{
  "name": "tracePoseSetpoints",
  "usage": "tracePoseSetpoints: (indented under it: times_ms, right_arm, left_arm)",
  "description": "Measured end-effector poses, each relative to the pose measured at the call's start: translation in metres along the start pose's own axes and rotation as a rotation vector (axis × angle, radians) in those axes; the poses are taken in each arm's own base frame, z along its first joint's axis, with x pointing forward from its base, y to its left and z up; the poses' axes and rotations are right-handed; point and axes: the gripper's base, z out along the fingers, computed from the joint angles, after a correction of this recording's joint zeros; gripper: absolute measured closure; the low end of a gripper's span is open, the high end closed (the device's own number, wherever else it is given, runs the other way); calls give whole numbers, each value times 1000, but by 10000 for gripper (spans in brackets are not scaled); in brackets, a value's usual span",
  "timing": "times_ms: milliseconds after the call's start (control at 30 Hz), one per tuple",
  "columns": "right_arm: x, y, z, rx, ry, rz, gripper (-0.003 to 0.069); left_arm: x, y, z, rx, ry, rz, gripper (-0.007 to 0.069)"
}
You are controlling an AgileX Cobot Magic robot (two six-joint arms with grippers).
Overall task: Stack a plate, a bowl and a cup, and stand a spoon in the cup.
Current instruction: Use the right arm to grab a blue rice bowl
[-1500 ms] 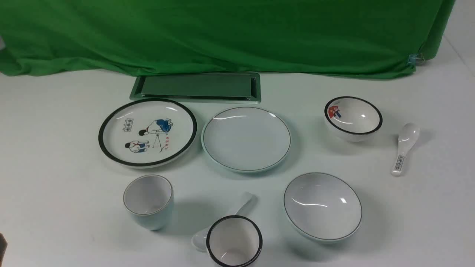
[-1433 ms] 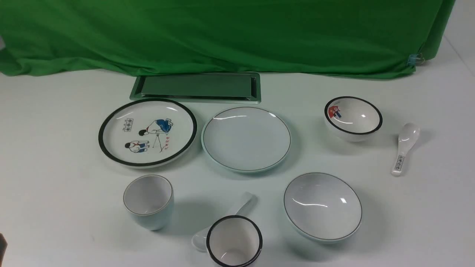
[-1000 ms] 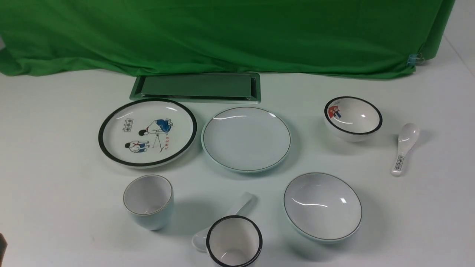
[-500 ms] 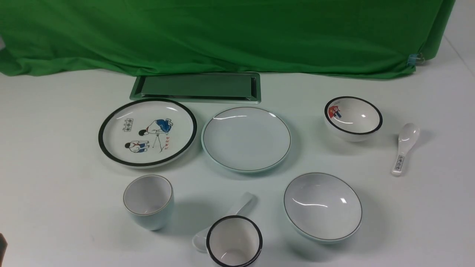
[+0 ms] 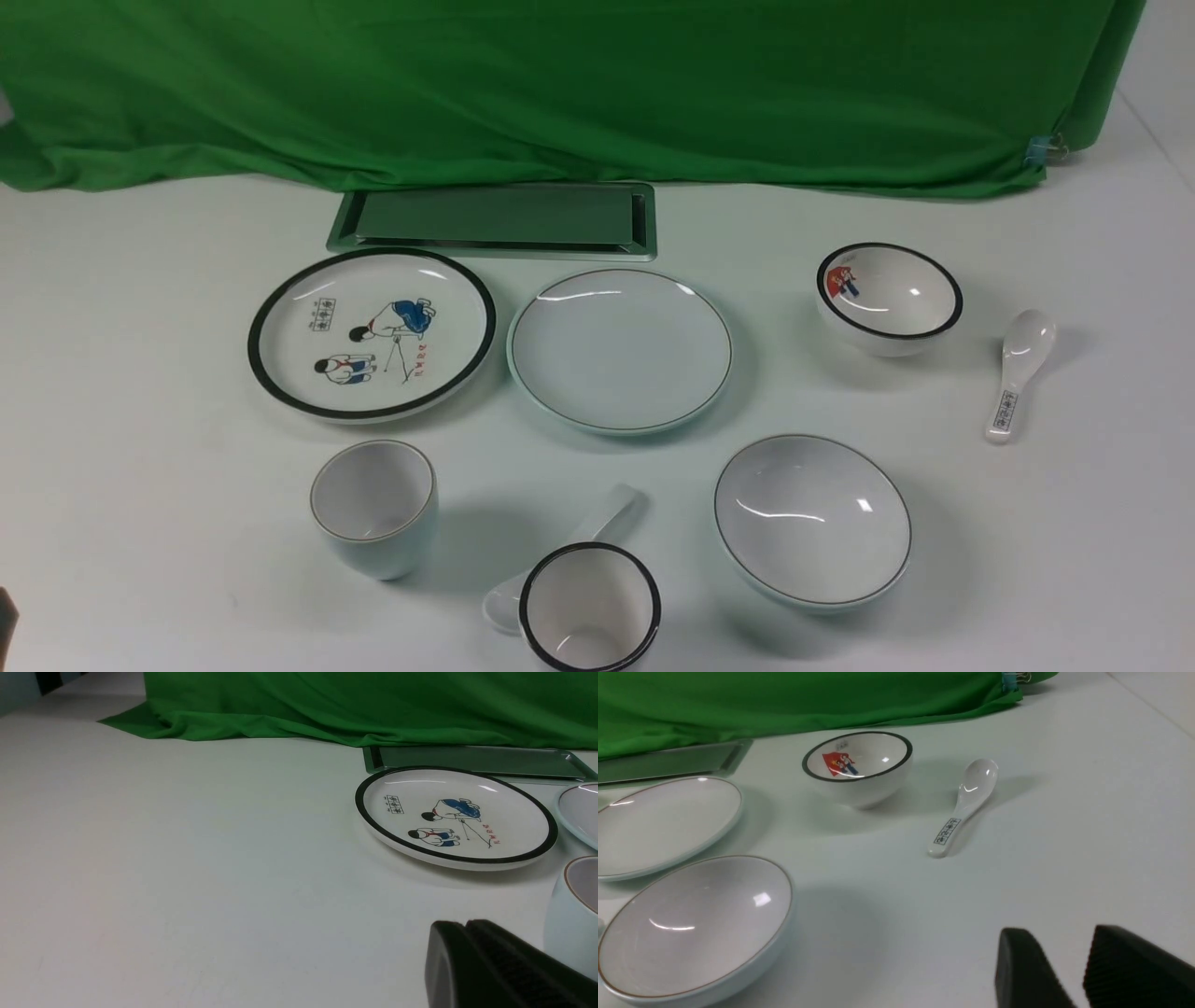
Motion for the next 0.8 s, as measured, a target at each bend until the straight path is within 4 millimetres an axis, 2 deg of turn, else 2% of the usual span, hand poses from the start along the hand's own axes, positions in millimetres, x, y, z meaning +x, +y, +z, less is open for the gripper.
tracePoseSetpoints:
  times_ms: [167,233,267,300,367,400,467,700,800]
  right_arm:
    - [0,0,0,0,0,50,417]
    - [0,1,0,-10,2,253,417]
    - [0,1,0,-10,2,253,417]
    - [0,2,0,-25,6,477,417]
    - [0,4,0,-45,16,803,417]
    - [0,5,0,-49,21,954,417]
    - [0,5,0,-48,25,1076,417]
    - [-2,2,0,-32,-7,978,417]
    - [-7,2,0,-58,-60,919,420]
  left_arm:
    - [0,0,0,-3,0,6,653]
    - [-2,-1,0,8,-19,-90,653]
    - [-2,-1,0,14,-26,-150,653]
    - [-5,-3,0,46,-51,-388,653]
    - [-9,-6,-1,106,-65,-869,653]
    - [-10,-7,-1,128,-61,-1045,653]
    - [-11,-8,-1,151,-54,-1229,653]
    - [-15,-5,-1,158,-109,-1343,653]
    - [-19,-5,-3,166,-117,-1330,653]
